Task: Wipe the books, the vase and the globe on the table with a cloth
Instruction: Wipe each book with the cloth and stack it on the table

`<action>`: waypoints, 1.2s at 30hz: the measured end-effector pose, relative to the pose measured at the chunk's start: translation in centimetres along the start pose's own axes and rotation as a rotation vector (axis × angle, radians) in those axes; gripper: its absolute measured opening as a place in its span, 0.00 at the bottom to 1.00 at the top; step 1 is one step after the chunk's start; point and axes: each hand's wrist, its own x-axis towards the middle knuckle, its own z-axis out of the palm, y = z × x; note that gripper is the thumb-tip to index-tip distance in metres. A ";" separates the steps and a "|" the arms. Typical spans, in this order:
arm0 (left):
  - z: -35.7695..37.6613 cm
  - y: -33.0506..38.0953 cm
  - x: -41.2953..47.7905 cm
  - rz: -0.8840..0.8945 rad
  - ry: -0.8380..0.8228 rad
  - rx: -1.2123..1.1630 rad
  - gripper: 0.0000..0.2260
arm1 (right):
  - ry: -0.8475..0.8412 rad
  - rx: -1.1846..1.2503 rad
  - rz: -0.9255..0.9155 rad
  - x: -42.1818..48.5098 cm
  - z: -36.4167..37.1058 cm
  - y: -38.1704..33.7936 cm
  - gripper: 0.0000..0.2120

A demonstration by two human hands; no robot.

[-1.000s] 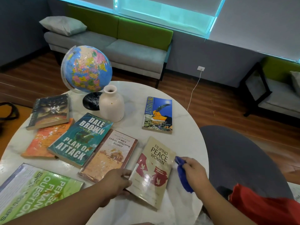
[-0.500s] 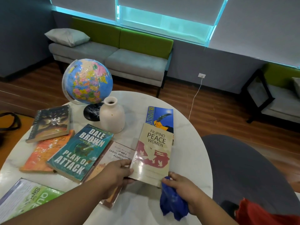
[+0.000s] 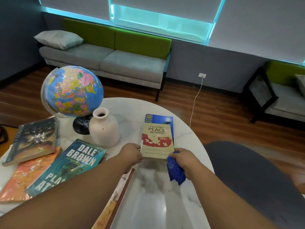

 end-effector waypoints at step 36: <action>1.6 0.0 4.1 0.050 -0.052 0.211 0.15 | 0.163 -0.689 -0.057 4.4 1.9 -0.3 0.24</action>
